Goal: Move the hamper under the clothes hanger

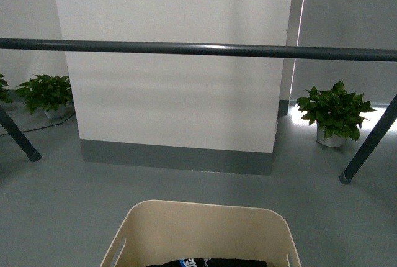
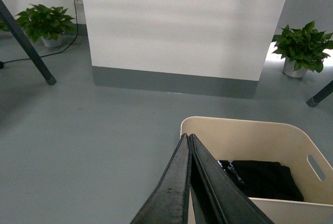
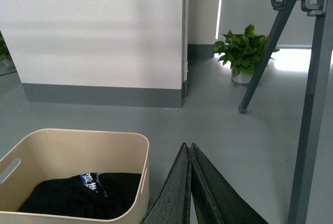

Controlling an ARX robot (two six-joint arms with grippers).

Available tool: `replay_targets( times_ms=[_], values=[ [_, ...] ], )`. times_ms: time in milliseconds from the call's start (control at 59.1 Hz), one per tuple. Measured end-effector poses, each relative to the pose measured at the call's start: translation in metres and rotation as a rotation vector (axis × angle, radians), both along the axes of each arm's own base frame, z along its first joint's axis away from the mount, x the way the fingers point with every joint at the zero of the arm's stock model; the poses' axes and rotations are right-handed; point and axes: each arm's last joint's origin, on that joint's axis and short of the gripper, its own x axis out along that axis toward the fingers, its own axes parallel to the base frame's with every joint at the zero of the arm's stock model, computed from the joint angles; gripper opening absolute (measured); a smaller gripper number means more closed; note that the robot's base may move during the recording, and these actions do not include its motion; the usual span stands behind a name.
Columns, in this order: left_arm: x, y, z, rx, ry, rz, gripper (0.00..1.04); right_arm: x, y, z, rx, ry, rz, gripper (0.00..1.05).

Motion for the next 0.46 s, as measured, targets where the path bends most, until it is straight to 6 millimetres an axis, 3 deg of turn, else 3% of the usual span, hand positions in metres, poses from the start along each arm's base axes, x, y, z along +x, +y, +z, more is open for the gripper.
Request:
replay_targets(
  times_ms=[152, 186, 457],
  values=[
    [0.0, 0.0, 0.0, 0.0, 0.0, 0.0, 0.04, 0.0, 0.0, 0.0, 0.0, 0.0, 0.0, 0.02],
    [0.0, 0.0, 0.0, 0.0, 0.0, 0.0, 0.1, 0.0, 0.0, 0.0, -0.001, 0.0, 0.0, 0.03],
    [0.0, 0.0, 0.0, 0.0, 0.0, 0.0, 0.72, 0.0, 0.0, 0.0, 0.0, 0.0, 0.0, 0.64]
  ],
)
